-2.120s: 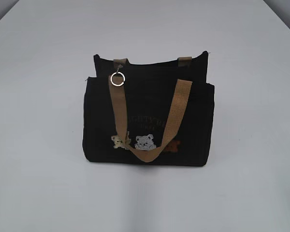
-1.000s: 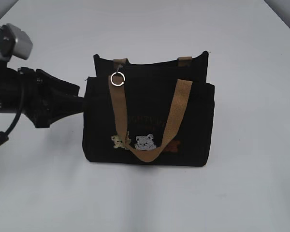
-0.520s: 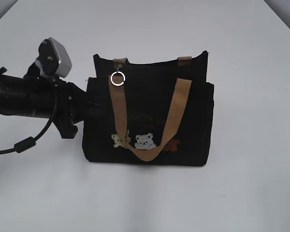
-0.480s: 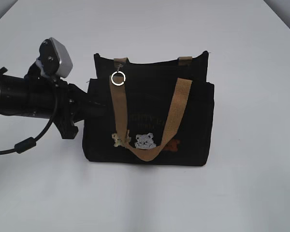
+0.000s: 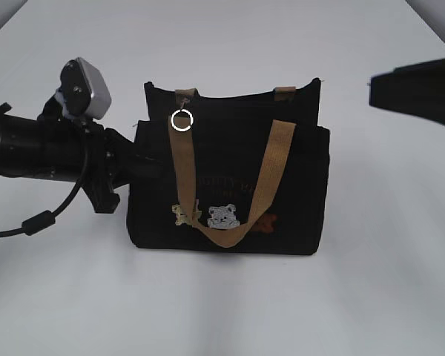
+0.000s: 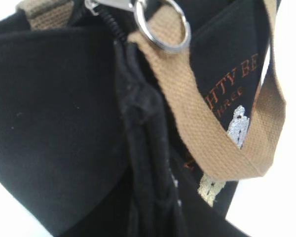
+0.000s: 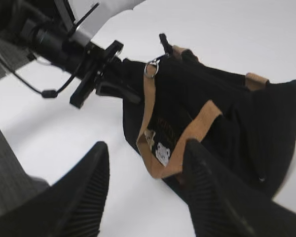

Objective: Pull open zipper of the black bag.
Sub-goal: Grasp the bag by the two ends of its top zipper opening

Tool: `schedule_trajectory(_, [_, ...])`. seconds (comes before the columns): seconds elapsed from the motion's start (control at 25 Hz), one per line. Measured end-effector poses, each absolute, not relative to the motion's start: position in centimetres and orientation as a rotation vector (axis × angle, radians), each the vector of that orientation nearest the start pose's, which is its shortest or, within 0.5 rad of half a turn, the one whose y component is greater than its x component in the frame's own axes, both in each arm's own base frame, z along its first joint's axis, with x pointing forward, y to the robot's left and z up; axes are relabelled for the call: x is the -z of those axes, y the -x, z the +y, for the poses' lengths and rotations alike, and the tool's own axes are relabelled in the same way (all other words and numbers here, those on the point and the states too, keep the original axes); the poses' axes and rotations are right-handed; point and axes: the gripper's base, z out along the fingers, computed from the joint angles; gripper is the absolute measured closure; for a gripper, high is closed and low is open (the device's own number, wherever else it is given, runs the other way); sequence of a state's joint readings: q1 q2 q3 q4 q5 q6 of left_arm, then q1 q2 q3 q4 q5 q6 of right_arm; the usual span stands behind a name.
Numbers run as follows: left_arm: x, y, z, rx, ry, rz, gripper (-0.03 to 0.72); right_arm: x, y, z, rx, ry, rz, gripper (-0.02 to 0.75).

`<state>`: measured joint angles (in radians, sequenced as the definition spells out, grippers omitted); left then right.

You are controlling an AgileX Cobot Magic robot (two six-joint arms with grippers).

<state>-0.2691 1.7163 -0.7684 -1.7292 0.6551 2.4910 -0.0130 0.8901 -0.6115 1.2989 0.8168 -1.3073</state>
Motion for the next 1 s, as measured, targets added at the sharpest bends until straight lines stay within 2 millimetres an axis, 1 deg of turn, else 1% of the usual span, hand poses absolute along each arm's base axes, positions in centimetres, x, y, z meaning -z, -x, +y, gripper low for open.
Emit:
schedule_trajectory(0.04, [-17.2, -28.7, -13.6, 0.492, -1.305, 1.745, 0.628, -31.0, -18.0, 6.1, -0.729, 0.532, 1.902, 0.357])
schedule_trajectory(0.08, [-17.2, -28.7, -13.6, 0.493, -1.305, 1.745, 0.628, -31.1, -19.5, 6.2, -0.772, 0.502, 1.913, 0.359])
schedule_trajectory(0.16, [-17.2, -28.7, -13.6, 0.494, -1.306, 1.744, 0.628, -30.6, -22.6, 7.0, -0.865, 0.463, 1.966, 0.362])
schedule_trajectory(0.2, [-17.2, -28.7, -13.6, 0.494, -1.306, 1.744, 0.628, -30.6, -23.8, 7.7, -0.901, 0.463, 1.981, 0.363])
schedule_trajectory(0.32, [-17.2, -28.7, -13.6, 0.496, -1.306, 1.743, 0.628, -29.5, -26.9, 10.9, -1.03, 0.481, 2.057, 0.365])
schedule_trajectory(0.4, [-17.2, -28.7, -13.6, 0.496, -1.306, 1.742, 0.628, -28.8, -28.3, 13.3, -1.097, 0.502, 2.093, 0.366])
schedule_trajectory(0.48, [-17.2, -28.7, -13.6, 0.497, -1.306, 1.742, 0.628, -28.3, -29.4, 15.1, -1.14, 0.512, 2.12, 0.367])
schedule_trajectory(0.56, [-17.2, -28.7, -13.6, 0.497, -1.306, 1.742, 0.628, -27.3, -30.4, 16.7, -1.169, 0.527, 2.151, 0.366])
schedule_trajectory(0.64, [-17.2, -28.7, -13.6, 0.497, -1.306, 1.742, 0.628, -26.5, -31.2, 17.9, -1.177, 0.54, 2.169, 0.366])
schedule_trajectory(0.72, [-17.2, -28.7, -13.6, 0.497, -1.306, 1.742, 0.628, -25.6, -32.1, 18.8, -1.175, 0.546, 2.187, 0.366])
schedule_trajectory(0.84, [-17.2, -28.7, -13.7, 0.497, -1.306, 1.741, 0.628, -24.9, -33.1, 19.8, -1.158, 0.547, 2.194, 0.366])
schedule_trajectory(1.0, [-17.2, -28.7, -13.7, 0.497, -1.306, 1.741, 0.628, -24.2, -34.0, 20.2, -1.147, 0.533, 2.207, 0.366])
